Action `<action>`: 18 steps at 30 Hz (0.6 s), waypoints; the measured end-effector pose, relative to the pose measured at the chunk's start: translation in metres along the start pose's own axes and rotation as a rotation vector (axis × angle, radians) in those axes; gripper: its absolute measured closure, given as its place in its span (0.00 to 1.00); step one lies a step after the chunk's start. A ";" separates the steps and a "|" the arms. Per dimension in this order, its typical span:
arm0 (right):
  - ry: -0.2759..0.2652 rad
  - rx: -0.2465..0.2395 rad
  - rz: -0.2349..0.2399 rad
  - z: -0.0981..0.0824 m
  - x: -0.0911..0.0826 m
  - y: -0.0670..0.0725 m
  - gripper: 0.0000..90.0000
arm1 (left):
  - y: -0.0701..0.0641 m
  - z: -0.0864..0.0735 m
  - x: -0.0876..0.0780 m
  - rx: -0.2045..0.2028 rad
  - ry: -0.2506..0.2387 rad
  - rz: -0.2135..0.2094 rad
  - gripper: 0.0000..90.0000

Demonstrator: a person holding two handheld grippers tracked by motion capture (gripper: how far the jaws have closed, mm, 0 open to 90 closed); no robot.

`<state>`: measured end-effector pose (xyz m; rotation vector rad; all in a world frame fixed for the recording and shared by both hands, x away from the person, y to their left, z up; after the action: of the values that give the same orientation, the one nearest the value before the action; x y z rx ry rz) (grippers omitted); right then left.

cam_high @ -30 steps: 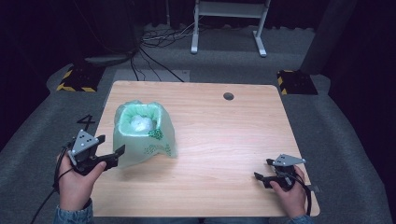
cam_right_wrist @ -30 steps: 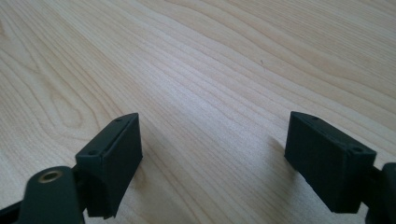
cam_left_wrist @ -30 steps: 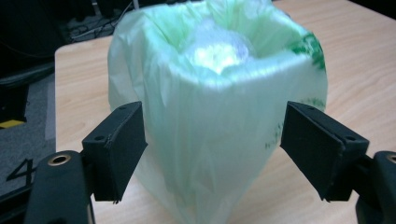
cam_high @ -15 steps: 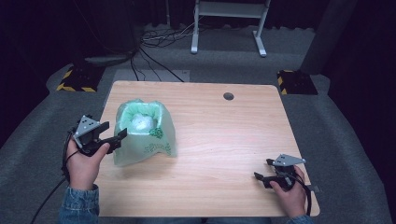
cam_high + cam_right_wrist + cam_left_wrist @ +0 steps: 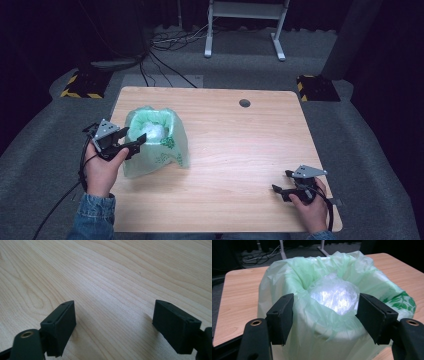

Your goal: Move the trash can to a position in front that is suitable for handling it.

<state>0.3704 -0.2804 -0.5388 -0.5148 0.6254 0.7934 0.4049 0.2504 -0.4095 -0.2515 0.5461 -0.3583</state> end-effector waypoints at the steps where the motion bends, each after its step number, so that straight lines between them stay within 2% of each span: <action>1: 0.000 0.000 0.000 0.000 0.000 0.000 0.21 | -0.001 0.000 0.001 0.004 0.005 0.005 0.34; 7: 0.000 0.000 0.000 0.000 0.000 0.000 0.21 | -0.015 -0.004 0.003 0.002 0.013 -0.016 0.35; 11: 0.000 0.000 -0.001 0.000 0.000 0.000 0.21 | -0.030 -0.010 0.004 0.001 0.017 -0.038 0.34; 17: 0.000 0.000 0.000 0.000 0.000 0.000 0.21 | -0.059 -0.019 0.006 0.032 0.033 -0.075 0.32; 18: 0.000 0.000 0.000 0.000 0.000 0.000 0.21 | -0.071 -0.023 0.007 0.052 0.042 -0.093 0.30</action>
<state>0.3704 -0.2804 -0.5388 -0.5149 0.6256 0.7929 0.3796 0.1794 -0.4084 -0.2200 0.5670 -0.4680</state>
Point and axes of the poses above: each handheld gripper's, and its own axes: x roughly forward along the jaws, z roughly out of its top, y roughly to its left, the point moved 5 cm from there along x, roughly forward along the jaws, and after that the axes turned 14 degrees about -x, right-handed, at the moved point
